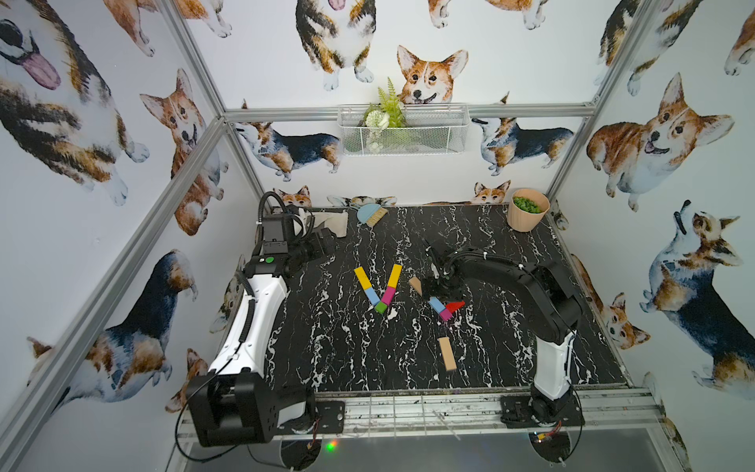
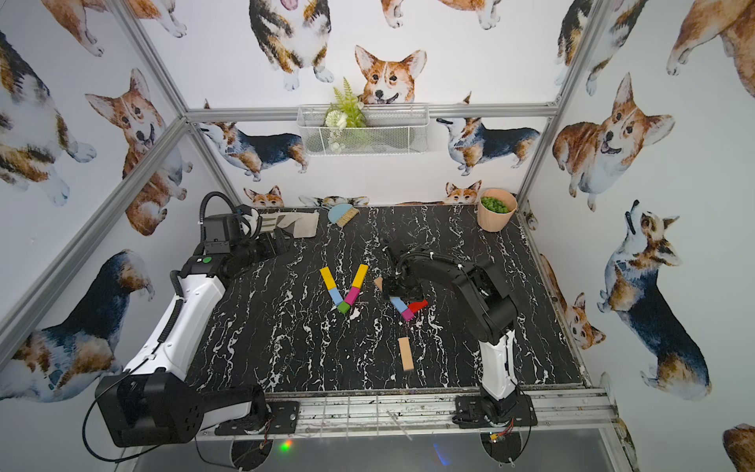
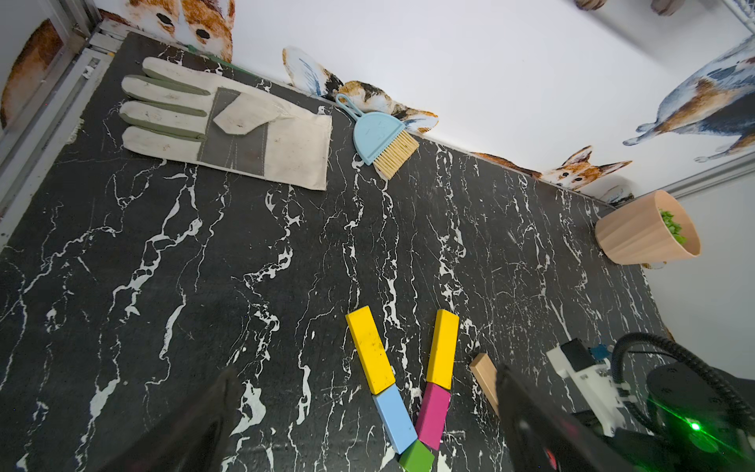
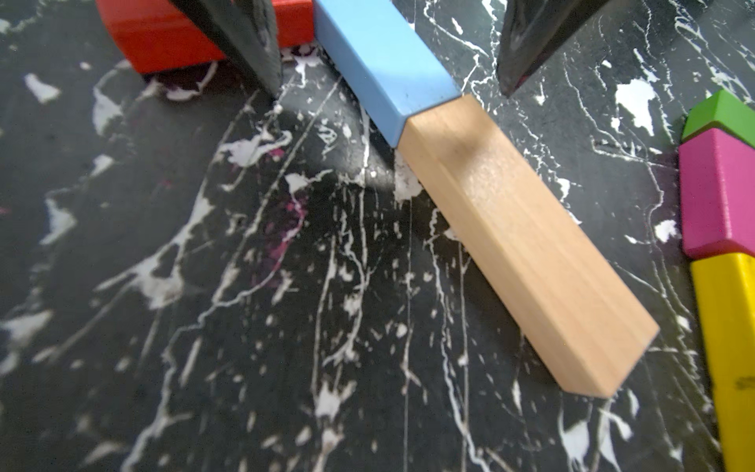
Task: Assemble the letter v with building blocks
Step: Assemble the building block at the center of the board.
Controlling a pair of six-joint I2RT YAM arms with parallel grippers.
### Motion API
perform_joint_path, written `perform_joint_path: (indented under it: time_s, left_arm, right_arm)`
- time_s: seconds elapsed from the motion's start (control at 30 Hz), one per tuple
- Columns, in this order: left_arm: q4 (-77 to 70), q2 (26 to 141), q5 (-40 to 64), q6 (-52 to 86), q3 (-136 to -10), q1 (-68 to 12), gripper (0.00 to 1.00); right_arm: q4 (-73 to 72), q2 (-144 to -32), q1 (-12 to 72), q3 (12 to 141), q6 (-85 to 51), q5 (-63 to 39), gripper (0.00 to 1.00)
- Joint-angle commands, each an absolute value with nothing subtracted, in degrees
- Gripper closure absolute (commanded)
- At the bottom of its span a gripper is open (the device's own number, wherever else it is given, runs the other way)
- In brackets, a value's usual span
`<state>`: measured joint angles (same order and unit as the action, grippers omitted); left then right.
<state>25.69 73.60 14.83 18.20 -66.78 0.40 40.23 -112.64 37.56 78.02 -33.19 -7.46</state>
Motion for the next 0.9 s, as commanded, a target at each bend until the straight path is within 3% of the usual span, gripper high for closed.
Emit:
perform_joint_path:
  time_s: [0.0, 0.87]
  left_arm:
    - [24.8, 73.4, 15.2, 18.0, -66.8, 0.5, 0.0]
    - [24.7, 73.3, 15.2, 18.1, -66.8, 0.5, 0.0]
  right_arm:
    - [40.6, -112.2, 37.8, 77.9, -34.2, -7.2, 0.16]
    - [41.1, -108.4, 38.9, 78.0, -33.6, -4.9, 0.16]
